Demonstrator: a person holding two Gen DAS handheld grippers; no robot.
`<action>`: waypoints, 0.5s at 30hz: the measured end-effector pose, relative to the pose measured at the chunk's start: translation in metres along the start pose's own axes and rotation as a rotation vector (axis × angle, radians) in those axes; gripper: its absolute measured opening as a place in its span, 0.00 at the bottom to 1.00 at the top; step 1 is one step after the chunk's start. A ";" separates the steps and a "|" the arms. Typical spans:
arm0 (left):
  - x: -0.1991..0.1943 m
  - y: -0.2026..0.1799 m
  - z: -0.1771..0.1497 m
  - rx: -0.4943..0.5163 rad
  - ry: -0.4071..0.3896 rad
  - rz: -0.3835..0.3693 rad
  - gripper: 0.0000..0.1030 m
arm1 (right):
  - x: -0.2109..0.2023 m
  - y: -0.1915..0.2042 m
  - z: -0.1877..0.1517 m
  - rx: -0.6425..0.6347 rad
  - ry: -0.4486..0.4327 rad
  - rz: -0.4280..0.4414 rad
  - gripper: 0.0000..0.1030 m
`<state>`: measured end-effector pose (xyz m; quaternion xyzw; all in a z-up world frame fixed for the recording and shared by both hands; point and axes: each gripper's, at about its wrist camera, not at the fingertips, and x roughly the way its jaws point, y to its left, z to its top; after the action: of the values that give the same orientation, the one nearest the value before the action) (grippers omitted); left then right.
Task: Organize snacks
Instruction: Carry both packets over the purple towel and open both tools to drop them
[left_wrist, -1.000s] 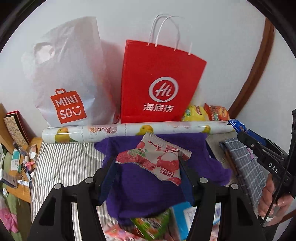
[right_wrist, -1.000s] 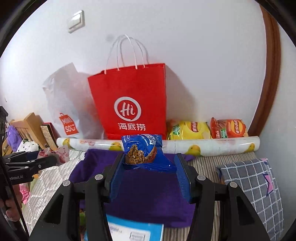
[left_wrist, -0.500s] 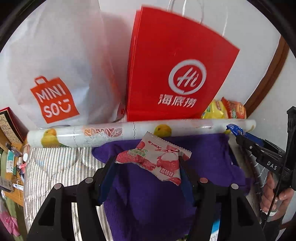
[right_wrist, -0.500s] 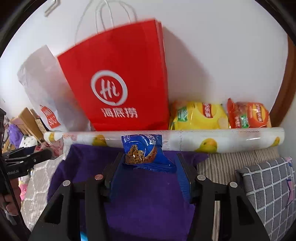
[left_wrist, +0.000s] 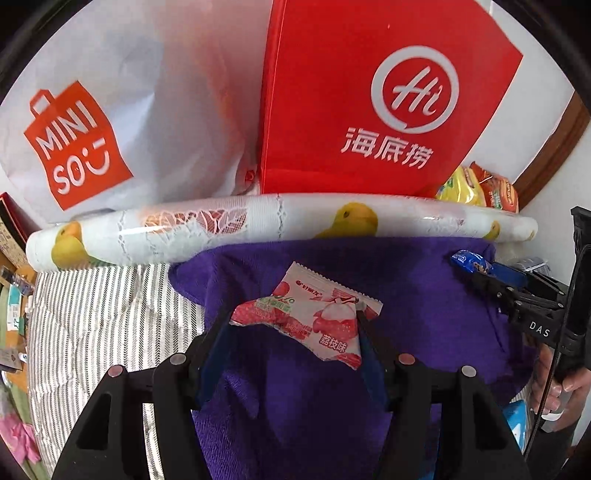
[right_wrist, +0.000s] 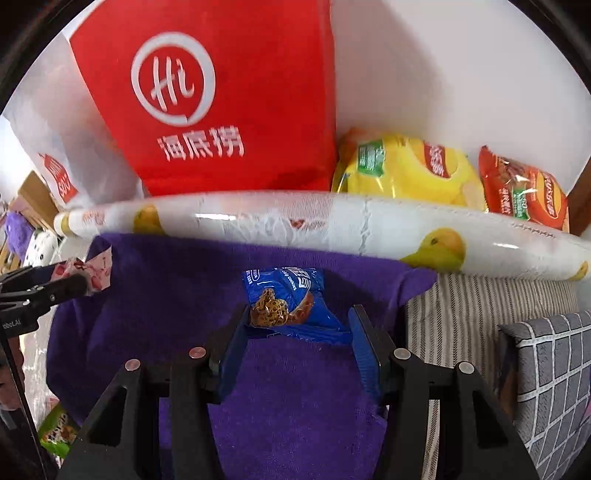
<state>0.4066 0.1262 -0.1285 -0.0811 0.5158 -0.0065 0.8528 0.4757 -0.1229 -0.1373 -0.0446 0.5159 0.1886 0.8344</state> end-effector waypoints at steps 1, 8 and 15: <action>0.003 0.000 -0.001 0.001 0.006 0.001 0.59 | 0.002 0.000 -0.001 0.000 0.008 -0.010 0.52; 0.014 -0.003 -0.004 0.004 0.020 -0.007 0.59 | 0.016 0.001 -0.004 -0.020 0.071 -0.051 0.53; 0.020 -0.003 -0.005 -0.011 0.026 -0.025 0.61 | 0.015 0.003 -0.002 -0.008 0.079 -0.025 0.64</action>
<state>0.4118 0.1204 -0.1483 -0.0921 0.5259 -0.0153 0.8454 0.4784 -0.1168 -0.1507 -0.0619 0.5472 0.1786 0.8154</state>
